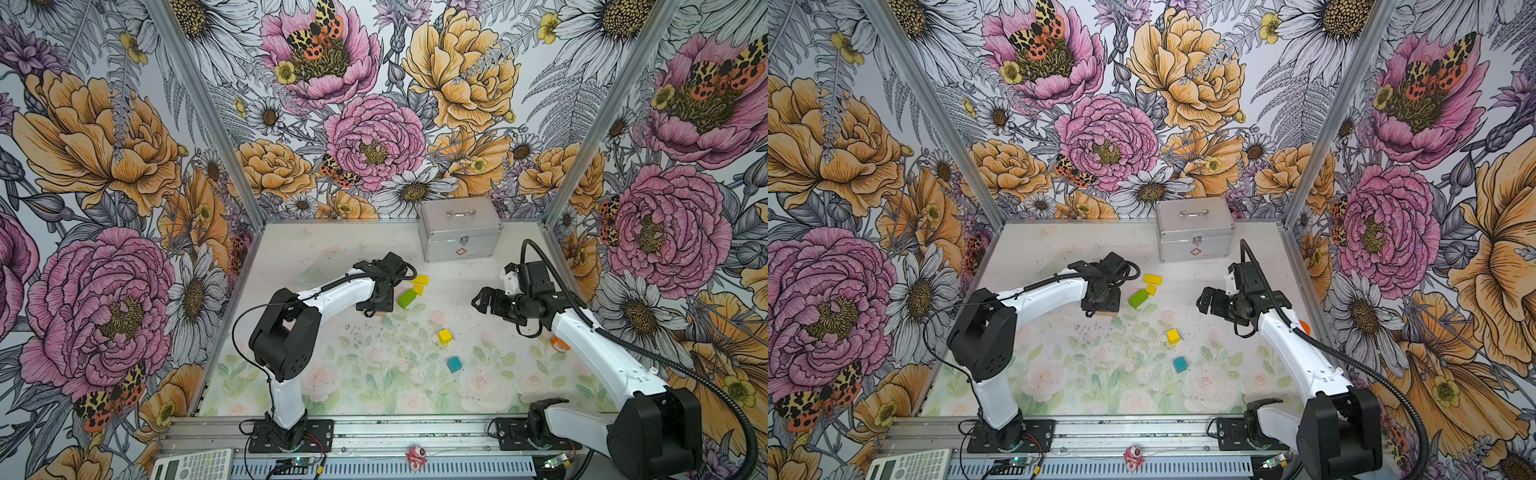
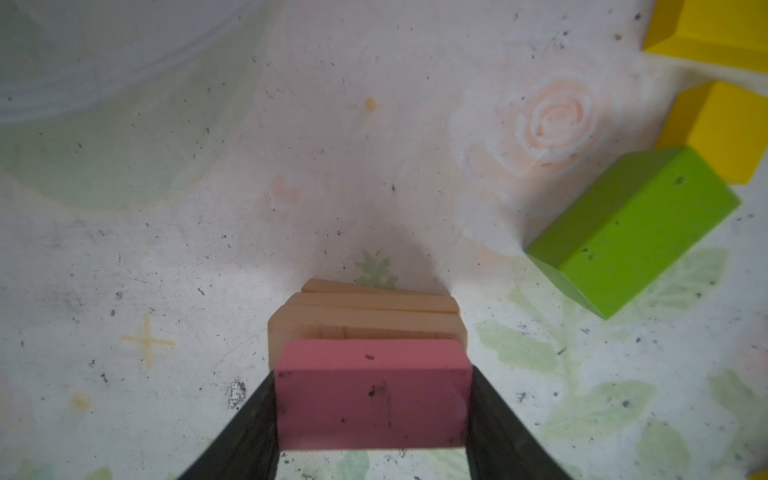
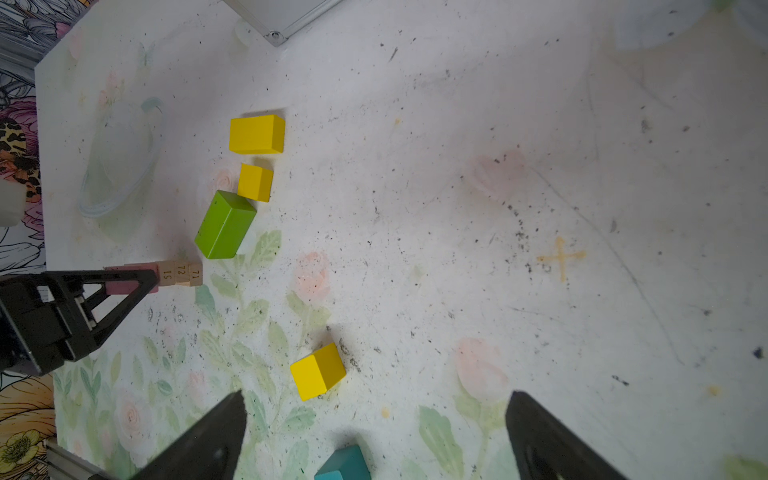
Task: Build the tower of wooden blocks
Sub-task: 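Lower the held pink block onto the top of the wooden bar stack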
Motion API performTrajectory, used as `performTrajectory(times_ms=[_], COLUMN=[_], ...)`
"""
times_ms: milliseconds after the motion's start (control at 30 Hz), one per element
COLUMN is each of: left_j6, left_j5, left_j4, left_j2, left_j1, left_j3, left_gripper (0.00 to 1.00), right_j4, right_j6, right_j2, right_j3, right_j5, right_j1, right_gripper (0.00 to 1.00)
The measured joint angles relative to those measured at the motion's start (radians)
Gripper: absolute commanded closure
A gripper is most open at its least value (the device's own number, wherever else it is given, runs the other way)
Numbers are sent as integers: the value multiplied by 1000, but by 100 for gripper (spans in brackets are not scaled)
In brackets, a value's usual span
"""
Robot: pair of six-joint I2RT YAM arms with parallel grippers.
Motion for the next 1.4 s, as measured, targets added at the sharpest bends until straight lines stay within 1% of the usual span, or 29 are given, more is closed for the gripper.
performTrajectory(times_ms=[500, 800, 1033, 1400], left_j6=[-4, -4, -12, -16], left_j5=[0, 0, 0, 0], left_j4=[8, 13, 19, 35], left_j2=[2, 0, -32, -33], left_j1=[6, 6, 8, 12], left_j3=[2, 1, -5, -27], left_gripper=[40, 38, 35, 34], right_j4=[0, 0, 0, 0], right_j6=[0, 0, 0, 0], right_j2=[0, 0, 2, 4], right_j3=[0, 0, 0, 0], right_j5=[-10, -10, -12, -18], right_j1=[0, 0, 0, 0], right_gripper=[0, 0, 0, 0])
